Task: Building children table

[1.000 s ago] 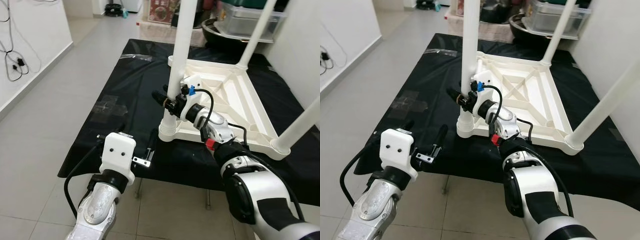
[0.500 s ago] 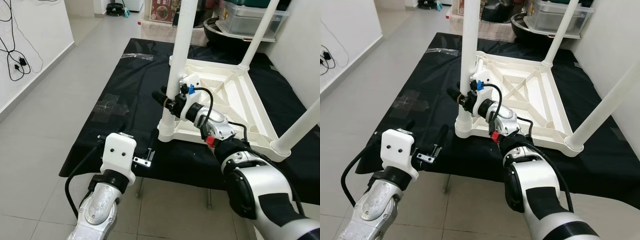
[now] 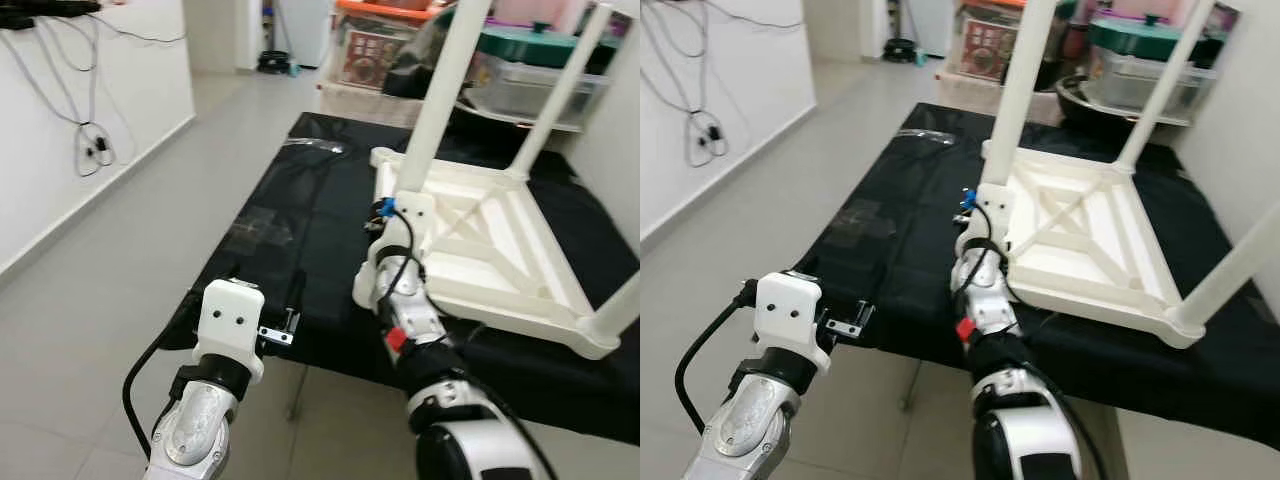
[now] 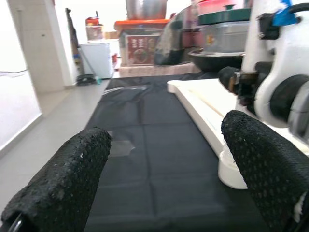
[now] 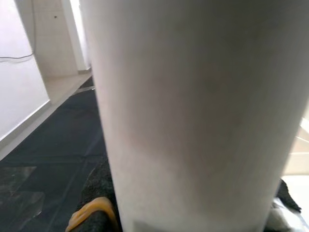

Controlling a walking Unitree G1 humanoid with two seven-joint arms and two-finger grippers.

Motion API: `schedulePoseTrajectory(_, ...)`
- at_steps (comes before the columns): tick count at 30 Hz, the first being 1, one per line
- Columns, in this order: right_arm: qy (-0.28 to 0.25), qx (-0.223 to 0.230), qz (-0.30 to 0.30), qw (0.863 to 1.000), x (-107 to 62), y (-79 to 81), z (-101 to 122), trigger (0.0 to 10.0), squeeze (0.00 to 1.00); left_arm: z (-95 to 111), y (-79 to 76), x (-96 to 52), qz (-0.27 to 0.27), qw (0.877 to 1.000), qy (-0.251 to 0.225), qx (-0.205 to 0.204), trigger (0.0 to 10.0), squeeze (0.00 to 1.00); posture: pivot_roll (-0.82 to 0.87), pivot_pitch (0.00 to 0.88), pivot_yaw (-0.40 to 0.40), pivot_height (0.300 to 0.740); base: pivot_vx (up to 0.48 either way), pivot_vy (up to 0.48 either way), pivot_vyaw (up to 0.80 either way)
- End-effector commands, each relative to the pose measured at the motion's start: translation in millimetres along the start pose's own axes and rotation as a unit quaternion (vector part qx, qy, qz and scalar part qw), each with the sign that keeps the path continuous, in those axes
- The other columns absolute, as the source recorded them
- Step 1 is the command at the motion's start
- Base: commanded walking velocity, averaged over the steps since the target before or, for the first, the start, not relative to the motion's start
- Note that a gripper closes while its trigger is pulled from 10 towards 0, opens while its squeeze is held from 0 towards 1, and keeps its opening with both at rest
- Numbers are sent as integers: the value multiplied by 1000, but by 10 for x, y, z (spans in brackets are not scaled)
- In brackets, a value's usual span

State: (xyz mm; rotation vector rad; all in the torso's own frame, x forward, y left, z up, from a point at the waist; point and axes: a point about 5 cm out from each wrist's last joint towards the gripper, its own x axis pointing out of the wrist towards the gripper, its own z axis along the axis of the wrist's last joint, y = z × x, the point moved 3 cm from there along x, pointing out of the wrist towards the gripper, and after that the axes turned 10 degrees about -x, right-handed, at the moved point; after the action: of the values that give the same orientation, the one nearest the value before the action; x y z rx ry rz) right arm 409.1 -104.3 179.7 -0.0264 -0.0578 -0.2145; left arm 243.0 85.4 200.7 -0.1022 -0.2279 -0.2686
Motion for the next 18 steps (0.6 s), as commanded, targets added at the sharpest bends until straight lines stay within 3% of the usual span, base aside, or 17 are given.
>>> schedulePoseTrajectory(1, 22, 18, 0, 1000, -49, 36, -124, 4235, 0, -47, -14, 10, -2, 1000, 8, 2, 10000, 0, 128, 66, -116, 740, 0, 0, 0)
schedulePoseTrajectory(3, 14, 25, 12, 1000, -54, 93, -90, 4235, 0, -50, -17, 12, -3, 1000, 8, 2, 10000, 0, 127, 68, -117, 740, 0, 0, 0)
schedulePoseTrajectory(4, -5, 30, 29, 999, -58, 154, -21, 10000, 510, -52, -20, 13, -3, 1000, 9, 1, 10000, 0, 126, 70, -119, 740, 0, 0, 0)
schedulePoseTrajectory(5, -34, 30, 57, 997, -56, 214, 67, 10000, 1000, -57, -22, 12, -3, 1000, 10, 1, 10000, 0, 125, 73, -117, 740, 0, 0, 0)
schedulePoseTrajectory(6, -53, 28, 76, 995, -57, 248, 122, 10000, 1000, -61, -22, 11, -4, 1000, 10, 1, 10000, 0, 125, 73, -117, 740, 0, 0, 0)
schedulePoseTrajectory(7, -65, 14, 90, 994, -68, 254, 161, 10000, 404, -62, -22, 12, -4, 1000, 10, 1, 10000, 0, 121, 74, -116, 740, 0, 0, 0)
schedulePoseTrajectory(9, -70, 4, 97, 993, -77, 250, 176, 10000, 404, -62, -21, 13, -4, 1000, 10, 0, 10000, 0, 120, 75, -116, 740, 0, 0, 0)
schedulePoseTrajectory(10, -66, 5, 119, 991, -68, 246, 159, 10000, 0, -61, -23, 16, -4, 1000, 10, 0, 10000, 0, 122, 76, -115, 740, 0, 0, 0)
schedulePoseTrajectory(16, -81, 0, 230, 970, -18, 158, 118, 10000, 0, -56, -26, 31, -5, 1000, 9, -1, 10000, 0, 123, 79, -113, 740, 0, 0, 0)
schedulePoseTrajectory(18, -80, -5, 307, 948, 2, 109, 93, 10000, 0, -51, -20, 37, -5, 1000, 8, 1, 10000, 0, 128, 80, -116, 740, 0, 0, 0)
